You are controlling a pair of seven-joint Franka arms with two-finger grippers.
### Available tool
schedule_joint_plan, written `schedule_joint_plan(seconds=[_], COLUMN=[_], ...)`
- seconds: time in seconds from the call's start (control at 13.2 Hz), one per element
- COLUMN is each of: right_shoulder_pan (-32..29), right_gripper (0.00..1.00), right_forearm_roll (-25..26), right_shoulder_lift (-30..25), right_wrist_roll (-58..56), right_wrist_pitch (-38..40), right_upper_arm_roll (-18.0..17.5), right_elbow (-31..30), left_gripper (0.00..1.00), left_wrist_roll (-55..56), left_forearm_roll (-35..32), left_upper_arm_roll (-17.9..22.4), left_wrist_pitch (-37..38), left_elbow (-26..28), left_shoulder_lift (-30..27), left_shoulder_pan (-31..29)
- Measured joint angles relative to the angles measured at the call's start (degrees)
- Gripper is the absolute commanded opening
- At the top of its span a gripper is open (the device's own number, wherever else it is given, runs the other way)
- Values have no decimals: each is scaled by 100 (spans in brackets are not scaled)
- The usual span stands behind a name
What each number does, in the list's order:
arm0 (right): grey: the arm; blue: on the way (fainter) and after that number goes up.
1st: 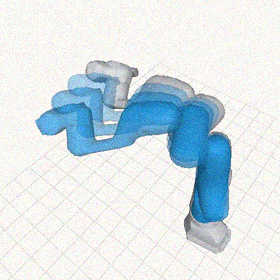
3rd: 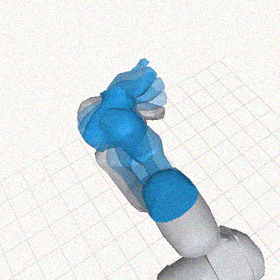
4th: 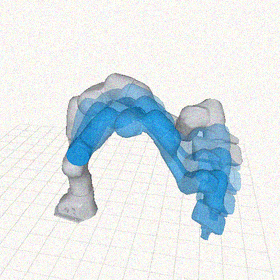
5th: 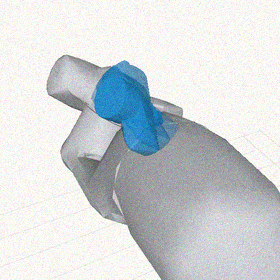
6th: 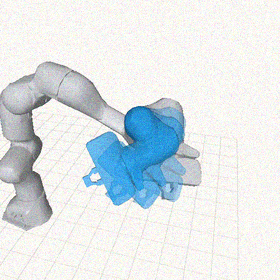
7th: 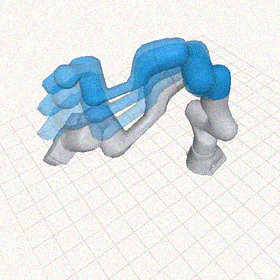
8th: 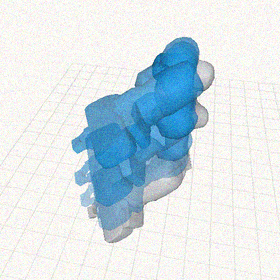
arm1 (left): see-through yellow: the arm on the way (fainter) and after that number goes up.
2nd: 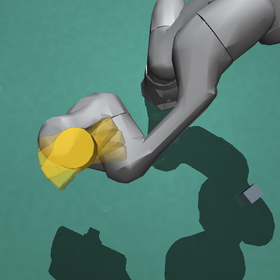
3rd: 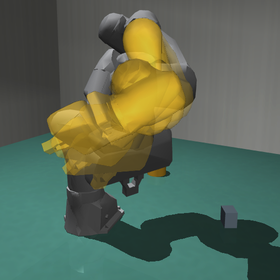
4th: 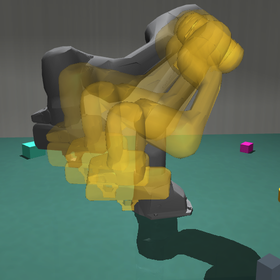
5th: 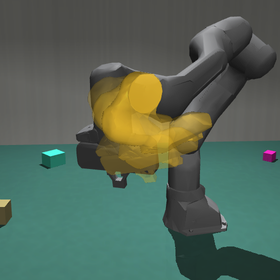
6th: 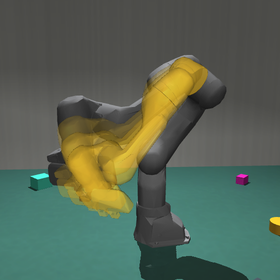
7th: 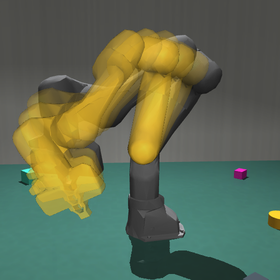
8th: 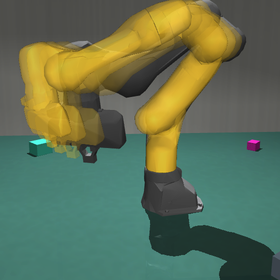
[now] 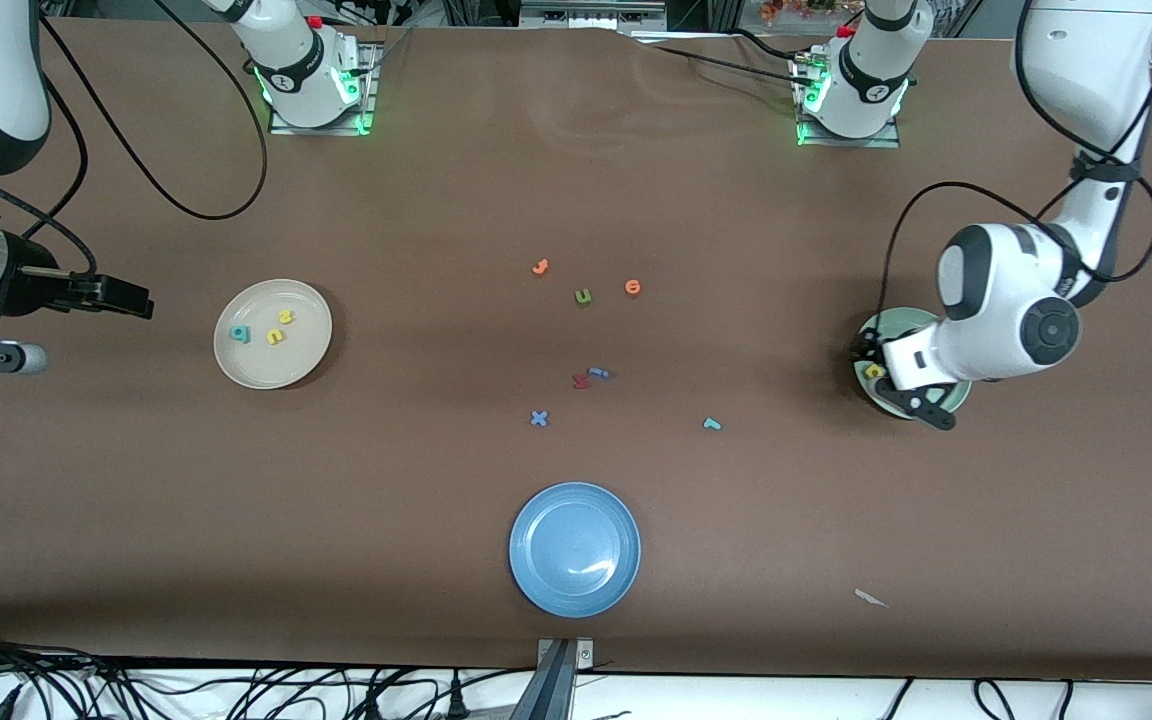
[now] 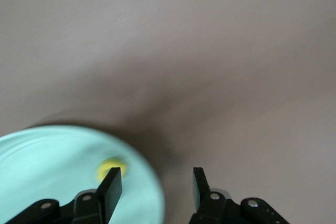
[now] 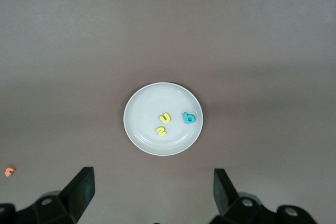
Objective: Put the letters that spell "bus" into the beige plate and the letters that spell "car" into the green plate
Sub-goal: 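Grasp the teal L-shaped letter with the left gripper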
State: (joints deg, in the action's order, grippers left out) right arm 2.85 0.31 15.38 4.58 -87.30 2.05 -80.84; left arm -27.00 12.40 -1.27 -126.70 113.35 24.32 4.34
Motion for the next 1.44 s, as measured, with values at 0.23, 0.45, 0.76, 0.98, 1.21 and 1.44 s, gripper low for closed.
schedule_joint_plan(seconds=[0.23, 0.45, 0.76, 0.98, 1.21, 1.44], right_shoulder_pan=[0, 3, 3, 3, 3, 3], right_gripper=[100, 100, 100, 100, 100, 100], right_forearm_roll=[16, 17, 17, 17, 17, 17], right_shoulder_lift=[0, 0, 0, 1, 5, 5], right_wrist_roll=[14, 21, 21, 21, 23, 31], right_wrist_pitch=[-56, -135, -137, -143, -145, -151], right_upper_arm_roll=[-2, -10, -14, -14, -15, -17], right_elbow=[-19, -29, -41, -48, -61, -70], left_gripper=[63, 62, 62, 62, 63, 63], left_wrist_roll=[744, 1772, 1975, 1970, 1967, 1945], left_forearm_roll=[430, 436, 436, 435, 395, 318], left_upper_arm_roll=[-293, -511, -516, -518, -515, -459], left_wrist_pitch=[-368, -648, -1087, -1473, -1534, -1542], left_elbow=[-121, -511, -937, -1041, -1275, -1320], left_shoulder_lift=[115, 414, 822, 1075, 1282, 1368], left_shoulder_pan=[391, 775, 1027, 1149, 1312, 1317])
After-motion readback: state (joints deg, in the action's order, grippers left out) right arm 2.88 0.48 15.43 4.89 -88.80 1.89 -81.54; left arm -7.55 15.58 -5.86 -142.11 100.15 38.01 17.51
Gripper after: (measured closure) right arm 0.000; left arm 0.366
